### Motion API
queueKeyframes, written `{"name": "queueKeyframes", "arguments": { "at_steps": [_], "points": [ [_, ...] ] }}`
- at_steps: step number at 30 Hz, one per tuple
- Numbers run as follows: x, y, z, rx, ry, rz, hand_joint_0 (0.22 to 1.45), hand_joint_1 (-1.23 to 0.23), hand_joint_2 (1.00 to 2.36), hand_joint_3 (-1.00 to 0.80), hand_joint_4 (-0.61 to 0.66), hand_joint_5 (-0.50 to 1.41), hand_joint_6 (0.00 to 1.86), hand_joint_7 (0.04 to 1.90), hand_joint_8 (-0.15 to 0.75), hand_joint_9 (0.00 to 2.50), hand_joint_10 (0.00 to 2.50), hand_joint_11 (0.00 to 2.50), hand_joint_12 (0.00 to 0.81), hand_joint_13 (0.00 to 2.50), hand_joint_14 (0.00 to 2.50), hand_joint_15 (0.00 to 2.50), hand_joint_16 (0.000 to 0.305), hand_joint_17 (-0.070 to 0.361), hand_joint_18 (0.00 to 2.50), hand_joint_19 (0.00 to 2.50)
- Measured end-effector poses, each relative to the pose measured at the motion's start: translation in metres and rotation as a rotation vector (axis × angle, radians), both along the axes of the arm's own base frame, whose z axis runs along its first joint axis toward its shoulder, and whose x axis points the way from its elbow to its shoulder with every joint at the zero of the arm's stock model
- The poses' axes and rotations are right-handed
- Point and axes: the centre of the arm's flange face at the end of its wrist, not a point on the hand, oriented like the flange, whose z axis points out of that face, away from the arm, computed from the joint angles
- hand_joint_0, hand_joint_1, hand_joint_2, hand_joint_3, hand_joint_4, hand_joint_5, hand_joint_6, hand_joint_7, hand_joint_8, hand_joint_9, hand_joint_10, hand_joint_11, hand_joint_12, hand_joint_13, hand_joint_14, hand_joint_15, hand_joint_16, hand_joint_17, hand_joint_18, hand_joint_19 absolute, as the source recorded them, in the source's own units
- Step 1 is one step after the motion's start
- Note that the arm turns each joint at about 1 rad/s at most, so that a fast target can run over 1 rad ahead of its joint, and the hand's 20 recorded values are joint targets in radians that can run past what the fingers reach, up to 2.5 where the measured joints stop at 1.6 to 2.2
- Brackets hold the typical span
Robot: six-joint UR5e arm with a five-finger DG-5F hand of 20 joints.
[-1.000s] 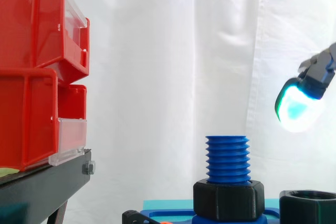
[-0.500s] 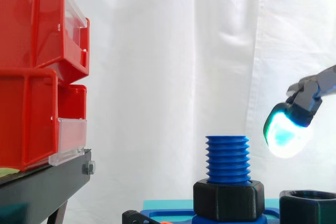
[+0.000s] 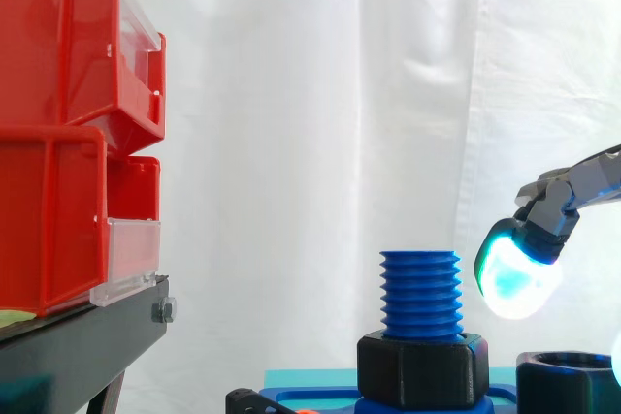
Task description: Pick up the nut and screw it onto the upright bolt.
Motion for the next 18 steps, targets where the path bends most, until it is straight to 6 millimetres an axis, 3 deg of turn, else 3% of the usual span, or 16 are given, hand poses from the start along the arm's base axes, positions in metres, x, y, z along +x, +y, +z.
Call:
{"name": "queueKeyframes", "arguments": {
  "at_steps": [18],
  "points": [
    [0.000, -0.019, -0.004, 0.028, 0.014, 0.013, 0.38, -0.50, 1.00, -0.50, 0.23, -0.29, 0.50, 0.68, 0.286, 0.00, 0.00, 0.00, 0.458, 0.00, 0.00, 0.00, 0.066, 0.149, 0.00, 0.00]
  ]
}}
